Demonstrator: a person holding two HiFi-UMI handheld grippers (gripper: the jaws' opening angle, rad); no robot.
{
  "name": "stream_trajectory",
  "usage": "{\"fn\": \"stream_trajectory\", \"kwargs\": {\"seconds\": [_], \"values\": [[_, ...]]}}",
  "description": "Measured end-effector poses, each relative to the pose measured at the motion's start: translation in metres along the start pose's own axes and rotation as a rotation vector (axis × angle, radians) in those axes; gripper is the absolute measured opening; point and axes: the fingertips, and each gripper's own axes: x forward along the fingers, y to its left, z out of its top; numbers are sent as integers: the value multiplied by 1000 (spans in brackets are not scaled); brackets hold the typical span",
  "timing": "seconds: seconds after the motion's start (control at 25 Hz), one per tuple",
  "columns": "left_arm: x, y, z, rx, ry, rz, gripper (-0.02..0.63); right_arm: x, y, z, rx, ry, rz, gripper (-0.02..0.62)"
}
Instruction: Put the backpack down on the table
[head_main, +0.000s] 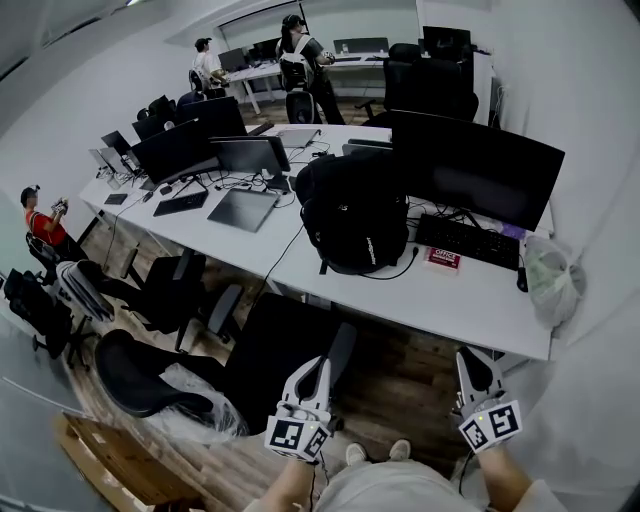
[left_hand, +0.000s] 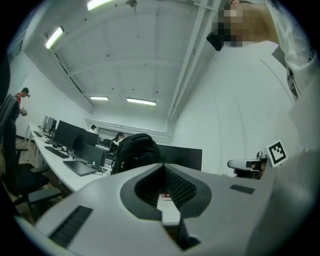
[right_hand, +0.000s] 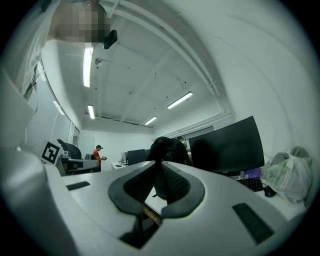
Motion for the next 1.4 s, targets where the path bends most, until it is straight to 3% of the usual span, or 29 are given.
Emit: {"fn": "stream_trajectory", "kwargs": {"seconds": [0.52, 1.4], "values": [[-28, 14, 9, -10, -13, -10, 9, -11, 41, 3, -3, 3, -23, 34], [-31, 11, 18, 17, -27, -42, 9, -7, 57, 11, -18, 3, -21, 15]]}}
